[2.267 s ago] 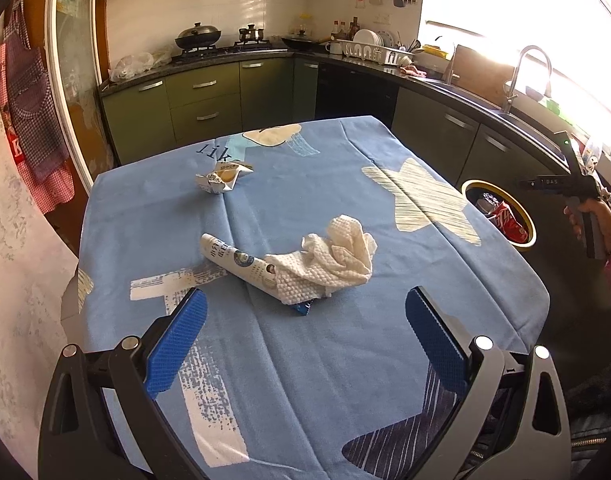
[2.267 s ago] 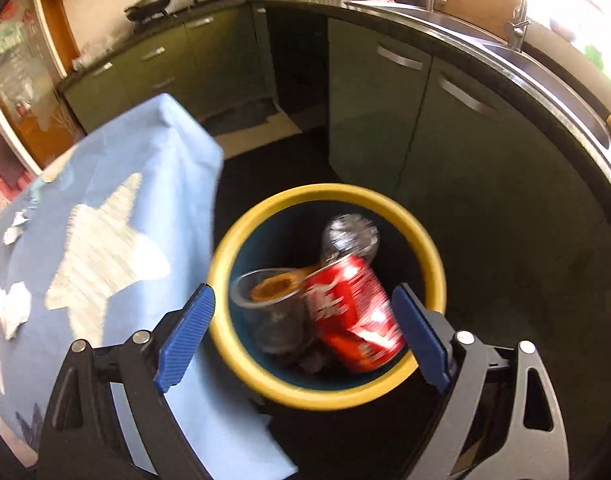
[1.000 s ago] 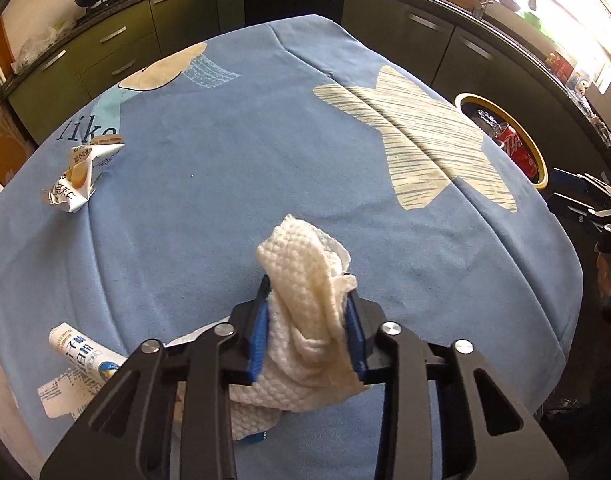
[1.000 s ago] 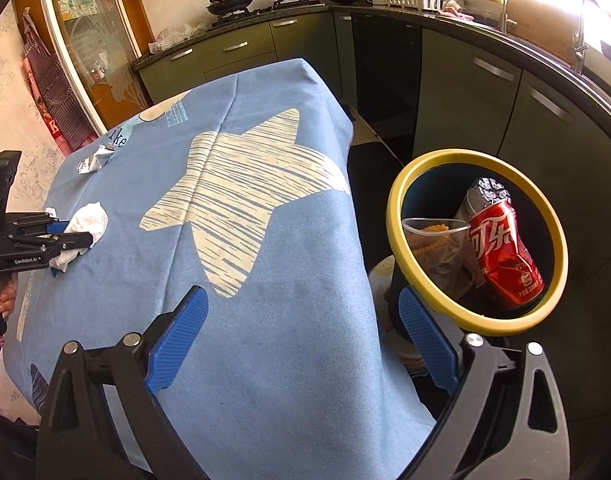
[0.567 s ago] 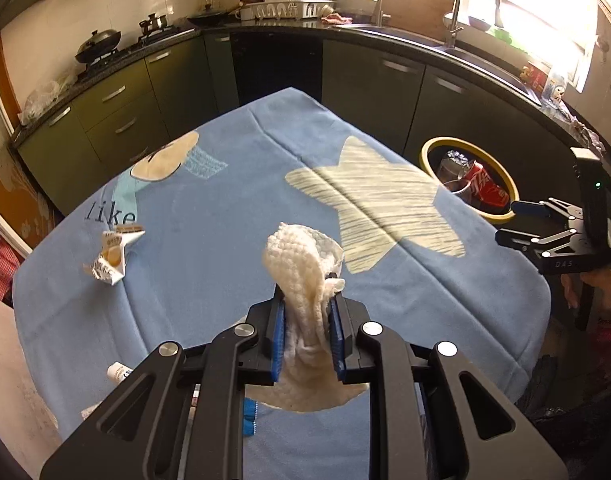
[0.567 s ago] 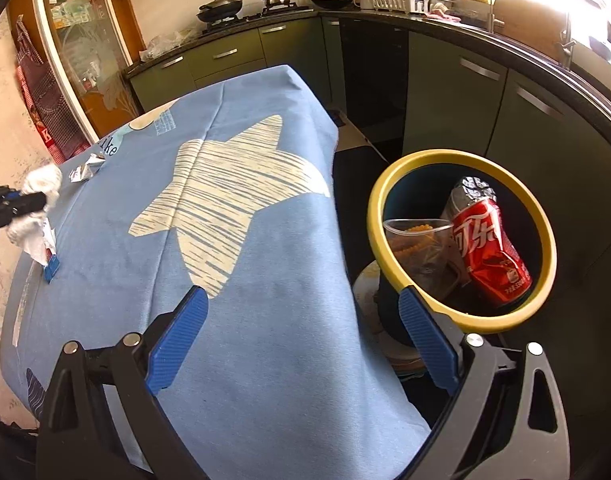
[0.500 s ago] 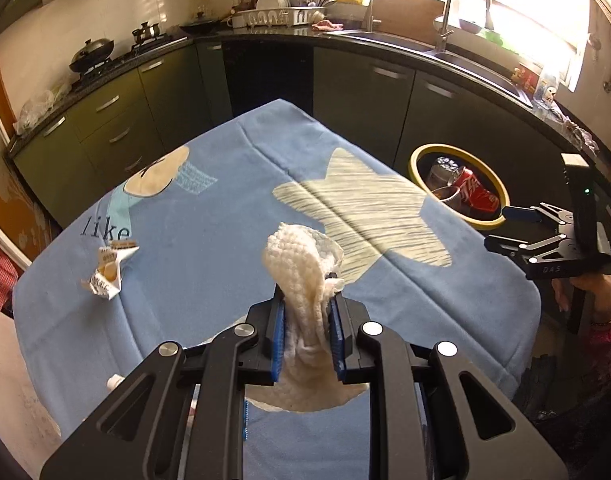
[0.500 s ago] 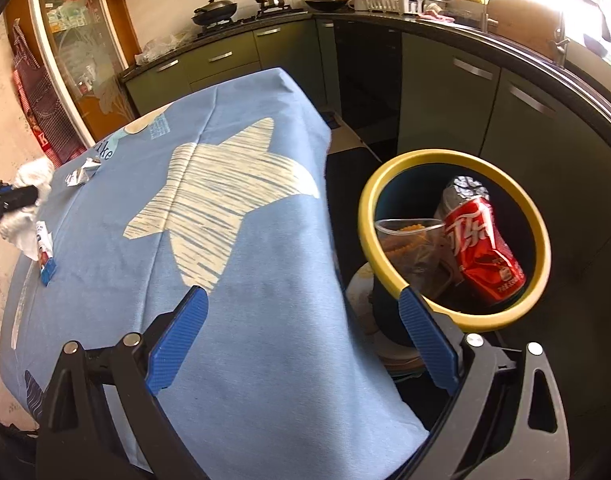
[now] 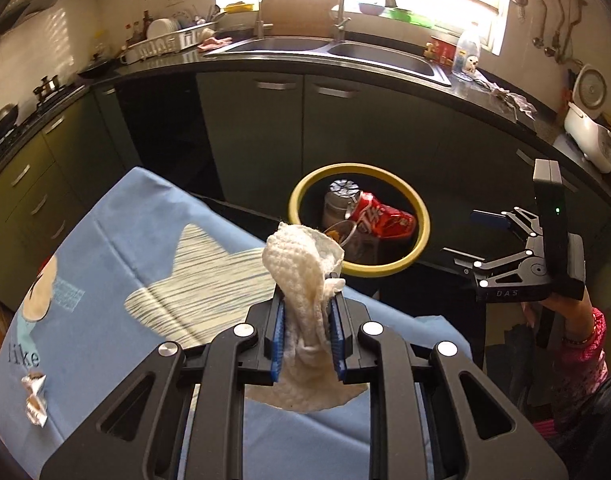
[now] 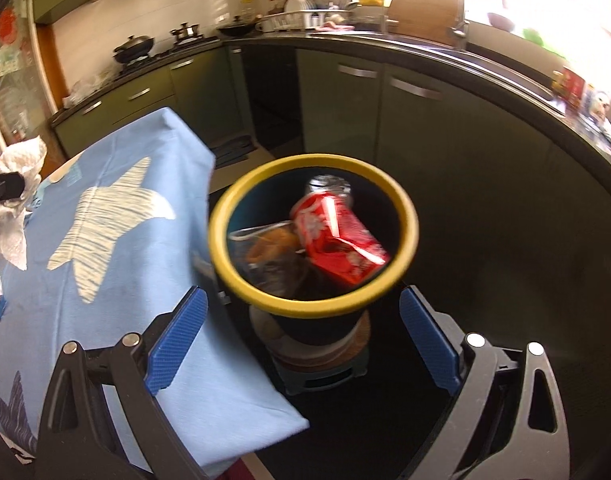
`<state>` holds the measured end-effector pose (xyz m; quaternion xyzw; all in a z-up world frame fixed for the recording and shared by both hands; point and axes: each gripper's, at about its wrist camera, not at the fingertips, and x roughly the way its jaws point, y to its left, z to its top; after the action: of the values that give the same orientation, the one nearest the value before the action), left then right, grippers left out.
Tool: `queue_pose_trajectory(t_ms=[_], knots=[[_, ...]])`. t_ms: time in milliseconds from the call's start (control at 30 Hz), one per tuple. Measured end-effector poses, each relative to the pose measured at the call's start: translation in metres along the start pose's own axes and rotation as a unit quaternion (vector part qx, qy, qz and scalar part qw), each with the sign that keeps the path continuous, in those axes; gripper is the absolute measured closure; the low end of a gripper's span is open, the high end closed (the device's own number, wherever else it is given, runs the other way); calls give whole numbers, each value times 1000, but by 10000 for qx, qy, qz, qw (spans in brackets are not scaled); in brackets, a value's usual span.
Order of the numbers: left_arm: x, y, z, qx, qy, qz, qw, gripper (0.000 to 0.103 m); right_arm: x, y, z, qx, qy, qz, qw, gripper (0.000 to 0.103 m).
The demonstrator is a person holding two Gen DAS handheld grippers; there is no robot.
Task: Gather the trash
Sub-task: 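Carry the tissue over the bin and open the left gripper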
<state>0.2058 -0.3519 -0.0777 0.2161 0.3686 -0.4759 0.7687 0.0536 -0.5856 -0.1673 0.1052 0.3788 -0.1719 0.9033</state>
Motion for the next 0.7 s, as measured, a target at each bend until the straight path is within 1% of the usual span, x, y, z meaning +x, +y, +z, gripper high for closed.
queue_pose_trajectory(t_ms=[100, 167, 300, 400, 533, 633, 700], knots=[[33, -20, 29, 118, 128, -298, 9994, 83, 2, -18, -4, 171, 41, -70, 9998, 11], [54, -31, 44, 244, 167, -357, 9989, 83, 5, -27, -7, 233, 84, -104, 9996, 11], [109, -50, 75, 383, 293, -385, 9981, 83, 9, -41, -11, 348, 126, -124, 9992, 11], [146, -58, 91, 462, 399, -290, 9977, 83, 11, -49, -13, 434, 153, -161, 9988, 11], [197, -71, 114, 392, 563, -204, 9974, 80, 13, -56, -15, 511, 168, -196, 9984, 11], [222, -79, 124, 381, 613, -105, 9973, 73, 13, -59, -15, 533, 175, -209, 9982, 11], [231, -88, 131, 401, 564, -68, 9976, 53, 12, -61, -16, 557, 181, -224, 9980, 10]])
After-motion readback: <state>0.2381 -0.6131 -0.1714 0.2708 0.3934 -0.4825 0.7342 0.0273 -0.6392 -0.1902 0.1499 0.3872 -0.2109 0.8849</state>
